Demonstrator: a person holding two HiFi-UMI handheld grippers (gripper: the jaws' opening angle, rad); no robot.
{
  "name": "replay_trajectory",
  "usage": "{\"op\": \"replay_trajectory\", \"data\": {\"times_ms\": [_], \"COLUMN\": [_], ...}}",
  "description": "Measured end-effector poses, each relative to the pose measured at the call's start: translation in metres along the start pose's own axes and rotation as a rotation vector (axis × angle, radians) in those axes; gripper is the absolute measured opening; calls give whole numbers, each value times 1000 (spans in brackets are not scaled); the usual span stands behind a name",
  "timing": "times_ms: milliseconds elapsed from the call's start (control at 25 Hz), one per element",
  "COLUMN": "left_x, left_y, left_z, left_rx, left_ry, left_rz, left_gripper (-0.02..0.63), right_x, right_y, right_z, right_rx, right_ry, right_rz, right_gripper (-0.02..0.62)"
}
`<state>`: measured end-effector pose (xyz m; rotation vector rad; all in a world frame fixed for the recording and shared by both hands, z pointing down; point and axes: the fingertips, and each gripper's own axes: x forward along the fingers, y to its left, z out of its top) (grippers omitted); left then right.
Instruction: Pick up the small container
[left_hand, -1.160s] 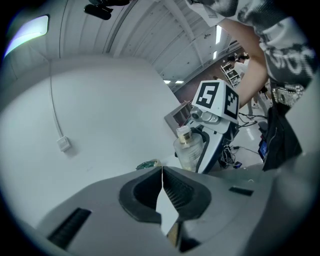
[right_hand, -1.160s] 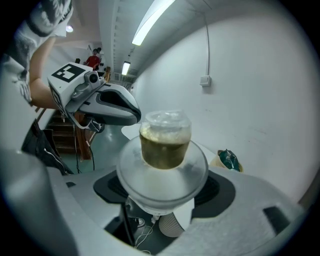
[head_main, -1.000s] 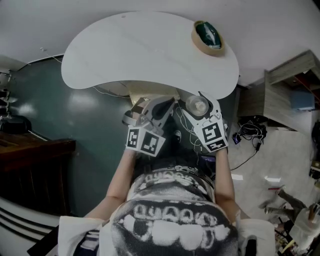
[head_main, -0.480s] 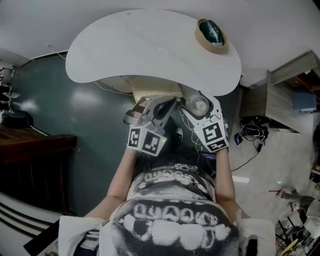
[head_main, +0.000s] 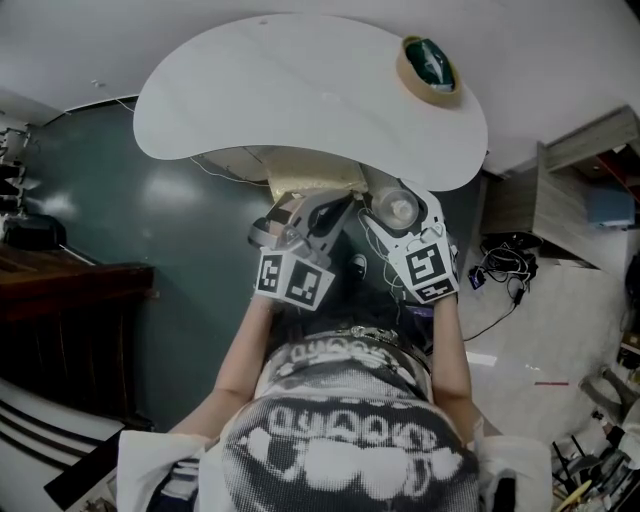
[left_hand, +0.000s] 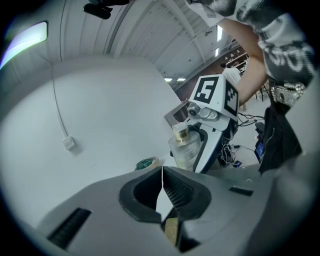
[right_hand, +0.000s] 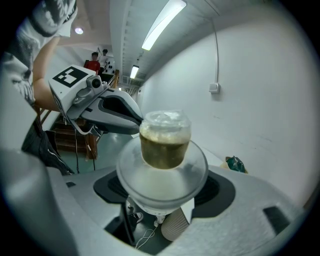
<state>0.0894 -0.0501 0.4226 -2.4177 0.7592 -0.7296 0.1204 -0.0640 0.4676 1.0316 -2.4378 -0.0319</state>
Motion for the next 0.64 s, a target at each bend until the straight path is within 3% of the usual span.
{"op": "replay_trajectory", "data": {"times_ms": [640], "left_x": [5], "left_y": [4], "left_z": [1], "left_rx": [1], "left_ry": [-8], "left_rz": [-5], "left_gripper": [5], "right_x": [4], "right_y": [-4], "right_z": [-1], "right_rx": [-7], "right_ry": [10], "right_rz": [0], "right_gripper": [342]}}
